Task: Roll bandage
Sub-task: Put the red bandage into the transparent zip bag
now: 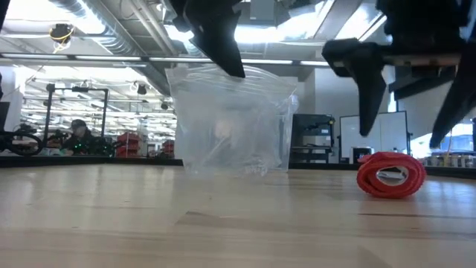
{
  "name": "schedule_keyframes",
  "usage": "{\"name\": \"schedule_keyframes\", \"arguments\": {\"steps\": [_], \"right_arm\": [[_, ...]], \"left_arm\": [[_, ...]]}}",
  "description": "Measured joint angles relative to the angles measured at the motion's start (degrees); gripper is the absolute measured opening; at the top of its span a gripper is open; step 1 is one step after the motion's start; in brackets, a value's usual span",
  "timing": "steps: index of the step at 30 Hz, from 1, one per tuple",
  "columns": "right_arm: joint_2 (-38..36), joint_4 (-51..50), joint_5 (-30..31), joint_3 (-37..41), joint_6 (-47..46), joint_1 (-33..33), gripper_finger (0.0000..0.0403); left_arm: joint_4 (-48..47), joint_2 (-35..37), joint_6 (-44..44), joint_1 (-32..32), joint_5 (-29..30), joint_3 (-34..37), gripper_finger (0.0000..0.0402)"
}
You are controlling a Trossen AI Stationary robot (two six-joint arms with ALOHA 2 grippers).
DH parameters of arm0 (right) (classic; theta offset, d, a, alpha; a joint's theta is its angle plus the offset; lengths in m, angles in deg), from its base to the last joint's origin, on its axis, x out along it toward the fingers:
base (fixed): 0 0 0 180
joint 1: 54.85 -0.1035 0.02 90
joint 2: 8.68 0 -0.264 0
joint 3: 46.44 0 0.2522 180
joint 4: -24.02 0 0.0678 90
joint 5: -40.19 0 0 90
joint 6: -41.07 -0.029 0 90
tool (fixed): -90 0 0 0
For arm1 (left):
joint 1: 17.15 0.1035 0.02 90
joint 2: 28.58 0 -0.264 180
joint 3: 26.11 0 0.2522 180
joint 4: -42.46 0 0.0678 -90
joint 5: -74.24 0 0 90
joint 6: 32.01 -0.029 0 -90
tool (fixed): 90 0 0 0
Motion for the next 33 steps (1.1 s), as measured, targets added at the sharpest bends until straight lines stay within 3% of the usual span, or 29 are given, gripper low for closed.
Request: {"name": "schedule_keyframes", "arguments": {"steps": [6,12,15,19,23,29,33], "right_arm": [[1.55,6.87,-0.25,2.84,0.1,0.0,0.0254],[5.94,6.64,0.95,3.45,0.11,0.0,0.023],[6.87,8.13,1.84,3.4,-2.01,-0.04,0.0201],[6.37,7.86,2.05,2.94,-4.29,-0.04,0.0125],[1.9,5.28,1.96,1.99,-6.05,-0.81,0.0061],[-10.51,6.63,8.19,1.85,-9.0,-3.47,0.0061],[-18.4,20.53,13.94,5.13,-8.43,-5.07,0.0061]], "left_arm": [[0.01,0.0,-0.01,-0.07,0.02,0.0,0.0003],[0.05,0.0,-0.02,-0.07,0.0,0.0,0.0004],[0.04,-0.01,-0.02,-0.07,0.01,0.0,0.0002],[-0.01,-0.02,-0.01,-0.07,0.01,0.0,0.0004],[-0.02,-0.02,-0.3,-0.07,0.0,0.0,0.0002],[0.08,-0.02,-0.67,-0.07,0.01,0.0,0.0004],[0.09,-0.02,-1.51,-0.54,-0.07,-1.07,0.0002]]}}
